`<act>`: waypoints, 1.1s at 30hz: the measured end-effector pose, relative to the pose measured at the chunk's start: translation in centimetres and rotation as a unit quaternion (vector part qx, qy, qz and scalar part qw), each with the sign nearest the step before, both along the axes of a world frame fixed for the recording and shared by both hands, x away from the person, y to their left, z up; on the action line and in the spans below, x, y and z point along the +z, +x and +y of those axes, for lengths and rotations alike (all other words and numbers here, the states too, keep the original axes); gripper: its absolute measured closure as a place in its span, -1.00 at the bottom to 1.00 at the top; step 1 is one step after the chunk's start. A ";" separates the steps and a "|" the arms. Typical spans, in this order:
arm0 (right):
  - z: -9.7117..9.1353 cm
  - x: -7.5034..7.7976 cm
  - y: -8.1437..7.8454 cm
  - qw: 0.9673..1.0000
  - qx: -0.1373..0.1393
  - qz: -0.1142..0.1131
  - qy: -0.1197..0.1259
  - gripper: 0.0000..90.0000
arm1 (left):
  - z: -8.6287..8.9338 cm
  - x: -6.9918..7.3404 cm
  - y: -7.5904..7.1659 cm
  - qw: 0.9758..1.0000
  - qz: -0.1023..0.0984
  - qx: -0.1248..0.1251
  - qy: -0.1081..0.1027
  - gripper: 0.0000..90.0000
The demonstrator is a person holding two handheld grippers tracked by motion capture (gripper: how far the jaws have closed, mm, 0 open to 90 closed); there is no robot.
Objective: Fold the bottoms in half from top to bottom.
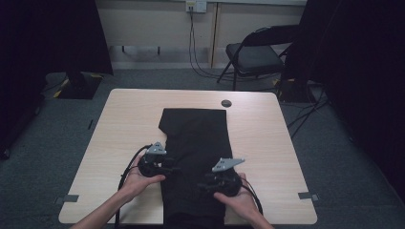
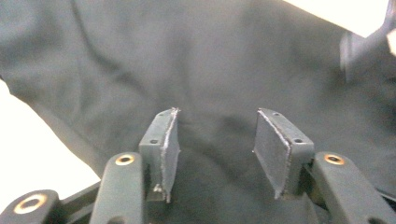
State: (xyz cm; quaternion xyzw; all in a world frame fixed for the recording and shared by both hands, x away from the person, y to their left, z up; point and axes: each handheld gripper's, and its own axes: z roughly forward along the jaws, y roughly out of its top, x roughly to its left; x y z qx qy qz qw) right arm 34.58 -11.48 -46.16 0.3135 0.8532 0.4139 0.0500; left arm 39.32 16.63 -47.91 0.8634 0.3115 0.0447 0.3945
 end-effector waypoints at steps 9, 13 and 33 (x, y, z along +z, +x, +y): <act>-1.0 -2.6 3.4 0.997 -0.047 -0.011 -0.061 0.02 | -0.4 -0.7 -1.9 0.999 0.000 -0.022 0.027 -0.10; -1.3 -2.7 1.6 0.996 -0.038 -0.031 -0.077 0.00 | -0.6 -0.6 -2.9 0.999 0.016 -0.040 0.021 -0.08; -4.6 0.7 2.9 0.996 -0.077 -0.024 -0.028 -0.22 | 2.9 2.8 5.7 0.996 -0.011 0.077 -0.043 -0.06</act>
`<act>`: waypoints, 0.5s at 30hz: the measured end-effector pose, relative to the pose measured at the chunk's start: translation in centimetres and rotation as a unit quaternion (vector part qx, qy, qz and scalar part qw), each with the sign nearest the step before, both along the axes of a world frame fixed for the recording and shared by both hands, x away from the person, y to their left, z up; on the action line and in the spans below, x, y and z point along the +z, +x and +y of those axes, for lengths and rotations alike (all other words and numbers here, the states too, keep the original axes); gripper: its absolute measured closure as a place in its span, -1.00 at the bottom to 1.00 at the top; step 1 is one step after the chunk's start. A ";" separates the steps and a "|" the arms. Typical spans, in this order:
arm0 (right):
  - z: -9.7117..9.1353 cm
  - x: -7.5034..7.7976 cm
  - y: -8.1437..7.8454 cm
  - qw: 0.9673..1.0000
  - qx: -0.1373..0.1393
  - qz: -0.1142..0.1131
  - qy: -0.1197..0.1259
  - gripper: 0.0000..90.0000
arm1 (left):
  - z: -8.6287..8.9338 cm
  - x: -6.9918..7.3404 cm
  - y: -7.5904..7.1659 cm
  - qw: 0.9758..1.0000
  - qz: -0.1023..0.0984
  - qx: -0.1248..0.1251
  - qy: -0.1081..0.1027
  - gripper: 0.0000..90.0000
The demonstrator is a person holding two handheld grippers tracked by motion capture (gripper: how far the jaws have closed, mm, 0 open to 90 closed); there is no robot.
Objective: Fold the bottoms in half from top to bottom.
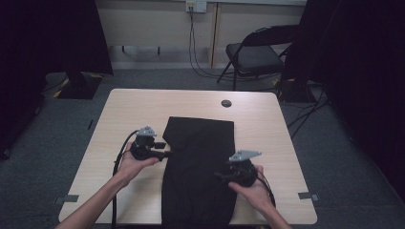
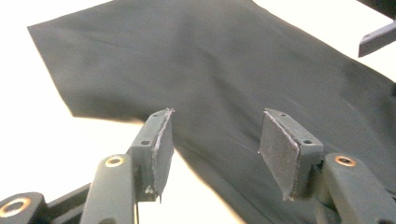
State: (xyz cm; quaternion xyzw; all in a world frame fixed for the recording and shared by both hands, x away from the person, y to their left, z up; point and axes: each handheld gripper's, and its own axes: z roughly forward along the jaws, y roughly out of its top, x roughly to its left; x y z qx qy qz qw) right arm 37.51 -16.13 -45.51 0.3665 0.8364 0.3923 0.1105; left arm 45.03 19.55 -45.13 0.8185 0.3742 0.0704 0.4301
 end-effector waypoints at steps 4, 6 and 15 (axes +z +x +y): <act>-1.2 -0.2 5.5 0.998 -0.064 -0.013 0.009 -0.34 | -0.5 -0.6 3.5 1.000 0.007 0.025 0.010 -0.17; -1.3 -0.6 7.8 0.997 -0.082 -0.006 0.003 -0.43 | -0.7 -0.7 5.0 0.999 0.001 0.032 0.004 -0.23; 0.0 -1.6 14.6 0.991 -0.127 0.014 -0.047 -0.50 | -2.4 -3.5 8.2 0.997 0.025 0.045 0.053 -0.37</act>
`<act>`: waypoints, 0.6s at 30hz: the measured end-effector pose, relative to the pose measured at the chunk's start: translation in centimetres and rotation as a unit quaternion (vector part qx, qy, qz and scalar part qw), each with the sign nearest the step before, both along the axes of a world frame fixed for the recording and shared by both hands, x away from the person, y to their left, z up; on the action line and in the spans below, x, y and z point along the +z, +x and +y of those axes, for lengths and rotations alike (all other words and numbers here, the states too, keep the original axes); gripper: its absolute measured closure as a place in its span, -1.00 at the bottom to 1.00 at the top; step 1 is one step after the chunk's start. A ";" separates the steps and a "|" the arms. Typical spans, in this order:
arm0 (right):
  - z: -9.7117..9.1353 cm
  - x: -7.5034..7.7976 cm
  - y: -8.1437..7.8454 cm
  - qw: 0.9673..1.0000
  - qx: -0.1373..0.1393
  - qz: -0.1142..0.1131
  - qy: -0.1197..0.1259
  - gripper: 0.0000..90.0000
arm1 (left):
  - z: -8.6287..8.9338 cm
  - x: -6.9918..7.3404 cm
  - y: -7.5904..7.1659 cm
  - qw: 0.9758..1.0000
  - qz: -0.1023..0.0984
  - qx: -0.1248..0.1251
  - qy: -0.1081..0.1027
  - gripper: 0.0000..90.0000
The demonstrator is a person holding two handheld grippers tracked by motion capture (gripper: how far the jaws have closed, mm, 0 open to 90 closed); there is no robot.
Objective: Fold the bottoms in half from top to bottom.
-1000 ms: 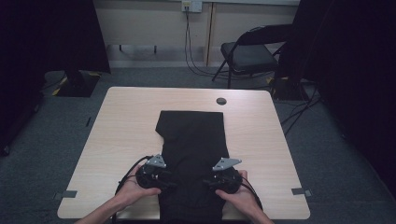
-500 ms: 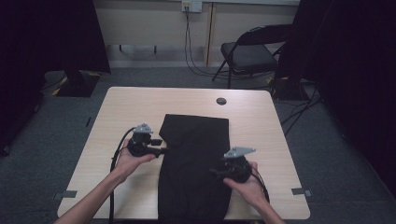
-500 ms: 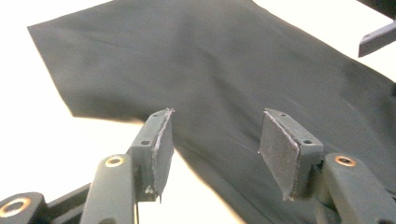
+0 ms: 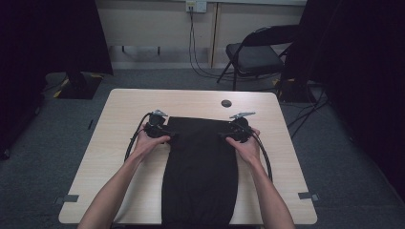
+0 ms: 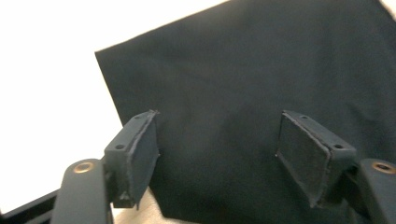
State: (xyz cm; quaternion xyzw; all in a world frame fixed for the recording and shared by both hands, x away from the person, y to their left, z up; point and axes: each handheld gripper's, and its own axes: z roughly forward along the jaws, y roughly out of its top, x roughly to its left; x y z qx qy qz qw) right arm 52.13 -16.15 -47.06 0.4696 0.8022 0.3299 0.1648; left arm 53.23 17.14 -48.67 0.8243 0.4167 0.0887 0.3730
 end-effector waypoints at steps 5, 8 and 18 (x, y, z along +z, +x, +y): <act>0.2 -0.8 0.8 1.000 -0.018 -0.002 -0.012 -0.56 | -0.9 -0.7 -1.1 0.998 -0.041 -0.008 0.036 -0.41; 0.4 -1.6 0.9 0.999 -0.027 0.013 -0.015 -0.60 | -1.4 -0.5 -2.1 0.996 -0.061 -0.028 0.051 -0.06; 3.1 -2.2 0.0 1.000 0.021 -0.006 -0.005 -0.40 | -0.9 -0.1 -5.3 0.995 -0.044 -0.068 0.057 0.37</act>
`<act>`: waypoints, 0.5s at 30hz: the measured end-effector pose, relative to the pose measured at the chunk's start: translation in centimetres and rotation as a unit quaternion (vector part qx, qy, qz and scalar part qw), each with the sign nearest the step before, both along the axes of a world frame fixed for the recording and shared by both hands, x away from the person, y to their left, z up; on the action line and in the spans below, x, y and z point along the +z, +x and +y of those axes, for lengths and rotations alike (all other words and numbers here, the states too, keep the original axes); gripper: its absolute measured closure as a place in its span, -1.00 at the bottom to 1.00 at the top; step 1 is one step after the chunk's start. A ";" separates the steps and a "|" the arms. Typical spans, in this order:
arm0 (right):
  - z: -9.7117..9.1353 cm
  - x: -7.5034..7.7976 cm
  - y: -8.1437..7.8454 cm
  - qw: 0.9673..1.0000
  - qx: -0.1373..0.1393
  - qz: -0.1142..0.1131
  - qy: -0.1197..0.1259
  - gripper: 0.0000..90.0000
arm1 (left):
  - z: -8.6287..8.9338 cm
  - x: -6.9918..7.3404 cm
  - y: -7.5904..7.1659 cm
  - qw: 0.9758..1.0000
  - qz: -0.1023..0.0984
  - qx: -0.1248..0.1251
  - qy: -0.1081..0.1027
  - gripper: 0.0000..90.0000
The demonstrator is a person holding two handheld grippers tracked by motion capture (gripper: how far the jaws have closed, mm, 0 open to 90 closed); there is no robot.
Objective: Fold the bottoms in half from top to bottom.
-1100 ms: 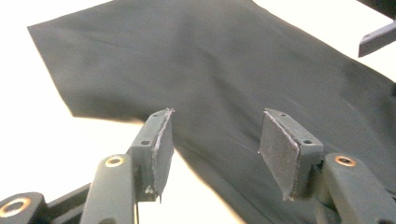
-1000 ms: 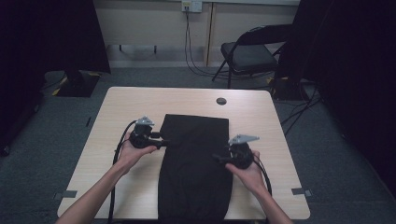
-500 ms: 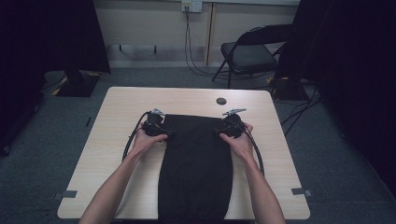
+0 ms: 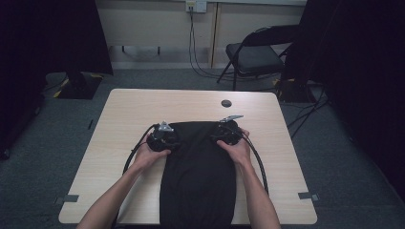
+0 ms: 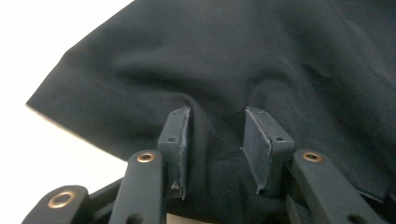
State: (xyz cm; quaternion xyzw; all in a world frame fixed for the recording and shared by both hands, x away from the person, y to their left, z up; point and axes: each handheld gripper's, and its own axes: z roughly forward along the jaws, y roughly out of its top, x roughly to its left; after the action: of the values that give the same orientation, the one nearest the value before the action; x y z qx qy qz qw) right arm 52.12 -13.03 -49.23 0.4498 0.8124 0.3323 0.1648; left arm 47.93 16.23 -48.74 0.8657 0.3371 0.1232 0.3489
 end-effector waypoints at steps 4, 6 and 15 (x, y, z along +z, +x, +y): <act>1.2 0.2 -0.9 1.000 0.031 0.002 0.003 -0.05 | 2.1 0.3 -0.4 1.000 0.008 0.026 -0.007 0.22; 1.7 0.5 -1.1 0.999 0.036 0.007 -0.003 -0.09 | 3.6 0.7 0.1 0.997 0.008 0.053 -0.048 0.09; 1.1 1.3 1.2 1.000 0.004 0.007 0.013 -0.62 | 4.7 0.0 2.9 0.992 0.013 0.112 -0.052 -0.44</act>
State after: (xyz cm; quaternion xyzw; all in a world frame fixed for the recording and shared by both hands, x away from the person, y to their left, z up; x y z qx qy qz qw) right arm 53.28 -11.90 -47.97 0.4510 0.8108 0.3406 0.1523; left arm 50.78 20.95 -48.77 0.8047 0.4426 0.1322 0.3729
